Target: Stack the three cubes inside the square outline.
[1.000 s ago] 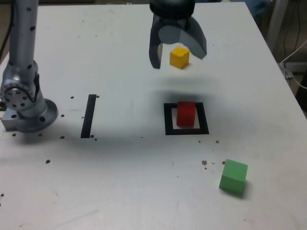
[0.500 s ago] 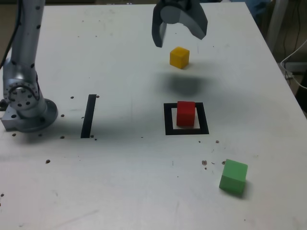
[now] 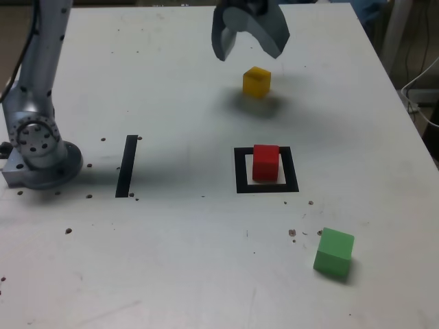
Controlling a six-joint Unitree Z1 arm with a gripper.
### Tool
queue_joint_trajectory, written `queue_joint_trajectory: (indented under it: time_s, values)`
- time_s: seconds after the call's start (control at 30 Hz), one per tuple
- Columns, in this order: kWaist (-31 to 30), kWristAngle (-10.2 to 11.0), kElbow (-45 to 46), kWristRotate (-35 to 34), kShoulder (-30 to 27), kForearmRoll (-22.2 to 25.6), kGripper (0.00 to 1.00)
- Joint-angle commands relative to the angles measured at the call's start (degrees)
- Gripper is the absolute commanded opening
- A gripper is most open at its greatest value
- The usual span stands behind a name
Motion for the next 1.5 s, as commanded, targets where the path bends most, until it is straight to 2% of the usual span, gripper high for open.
queue_joint_trajectory:
  time_s: [0.0, 0.4, 0.7, 0.9, 1.2, 1.47]
  values:
    - [0.31, -0.19, 0.18, 1.0, 1.32, -0.88, 0.99]
    - [1.46, -3.8, 1.92, 5.58, 5.48, -5.44, 0.95]
    - [1.47, -3.15, 4.44, 4.61, 6.38, -10.12, 0.86]
    - [1.47, -2.18, 4.58, 3.6, 6.35, -10.03, 0.75]
    - [0.81, -2.02, 3.72, 1.53, 5.89, -9.96, 0.47]
    - [0.77, -1.98, 3.26, 1.35, 5.92, -9.95, 0.33]
